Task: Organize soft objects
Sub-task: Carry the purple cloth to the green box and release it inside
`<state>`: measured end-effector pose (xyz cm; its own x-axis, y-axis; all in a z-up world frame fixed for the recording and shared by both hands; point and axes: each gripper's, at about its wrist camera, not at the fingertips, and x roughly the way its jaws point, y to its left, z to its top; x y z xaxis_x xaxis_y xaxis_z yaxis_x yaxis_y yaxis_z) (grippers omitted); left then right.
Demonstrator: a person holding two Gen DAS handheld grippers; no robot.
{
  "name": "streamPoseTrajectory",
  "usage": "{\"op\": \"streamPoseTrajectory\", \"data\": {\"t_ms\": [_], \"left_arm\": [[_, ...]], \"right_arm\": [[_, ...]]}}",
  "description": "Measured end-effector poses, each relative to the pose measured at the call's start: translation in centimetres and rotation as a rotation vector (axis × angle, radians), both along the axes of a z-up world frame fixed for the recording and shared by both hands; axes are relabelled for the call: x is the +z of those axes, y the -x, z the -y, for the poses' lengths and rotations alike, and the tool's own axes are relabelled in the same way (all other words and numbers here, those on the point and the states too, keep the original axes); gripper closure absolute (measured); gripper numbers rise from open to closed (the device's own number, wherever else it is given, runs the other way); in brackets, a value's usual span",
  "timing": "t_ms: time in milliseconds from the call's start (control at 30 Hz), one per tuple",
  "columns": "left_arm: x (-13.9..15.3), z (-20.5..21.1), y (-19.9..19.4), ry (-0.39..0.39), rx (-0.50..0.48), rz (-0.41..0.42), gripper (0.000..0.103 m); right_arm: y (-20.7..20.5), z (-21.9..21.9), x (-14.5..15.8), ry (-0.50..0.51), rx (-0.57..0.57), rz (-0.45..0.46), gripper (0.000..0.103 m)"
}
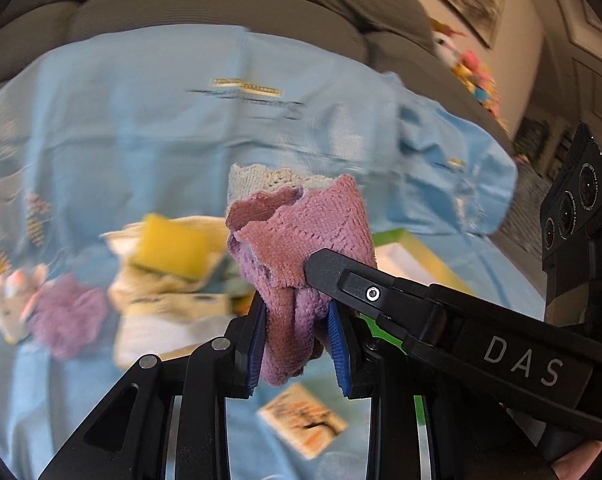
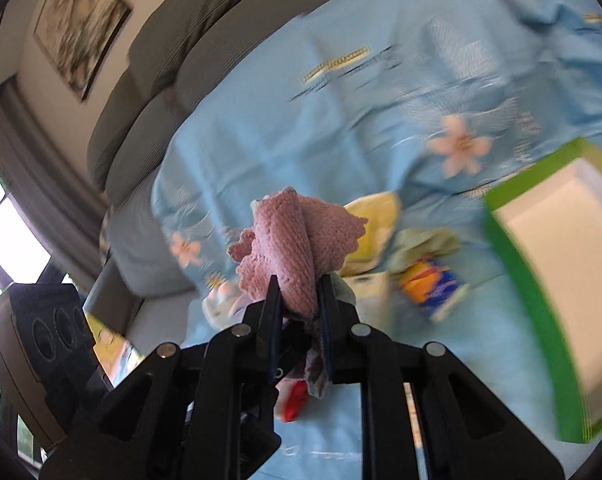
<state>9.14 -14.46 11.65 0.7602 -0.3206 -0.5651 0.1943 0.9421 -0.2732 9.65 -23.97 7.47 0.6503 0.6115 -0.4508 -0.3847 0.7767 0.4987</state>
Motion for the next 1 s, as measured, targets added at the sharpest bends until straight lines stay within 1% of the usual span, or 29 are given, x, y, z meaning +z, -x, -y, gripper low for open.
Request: {"op": "streamPoseTrajectory", "data": {"t_ms": [100,233,433,533,667,867,1000], "left_arm": [[0.1,3.1,-1.0,0.000,-0.068,-0.001,0.073],[-0.5,7.0,-2.5,0.001,-0.147,-0.017,0.073],[-2.1,12.0,-4.6,0.012,-0.266,-0.070,0.073],[-3.6,14.1,-5.7,0.014,-0.317,-0.115,0.073],[-5.1,15.6,-6.4,0.033,-0.353,-0.165,0.073],[-6.7,17.4,-6.9,0.015,-0.377,-0.214,0.073],[-7.7,17.8,-7.0,0.014,-0.380,-0.232,0.073]], "right_arm": [[0.2,3.3,0.3,-0.011,-0.081,0.006,0.086],[0.2,6.9,0.3,-0.001,-0.181,0.005,0.085],[0.0,12.3,-0.6,0.010,-0.321,-0.026,0.084],[-0.1,14.5,-1.4,0.009,-0.395,-0.060,0.084],[-0.8,16.6,-2.5,0.025,-0.470,-0.119,0.084],[-1.6,18.1,-3.9,0.042,-0.523,-0.181,0.084],[-1.7,18.9,-4.6,0.051,-0.546,-0.213,0.084]]}}
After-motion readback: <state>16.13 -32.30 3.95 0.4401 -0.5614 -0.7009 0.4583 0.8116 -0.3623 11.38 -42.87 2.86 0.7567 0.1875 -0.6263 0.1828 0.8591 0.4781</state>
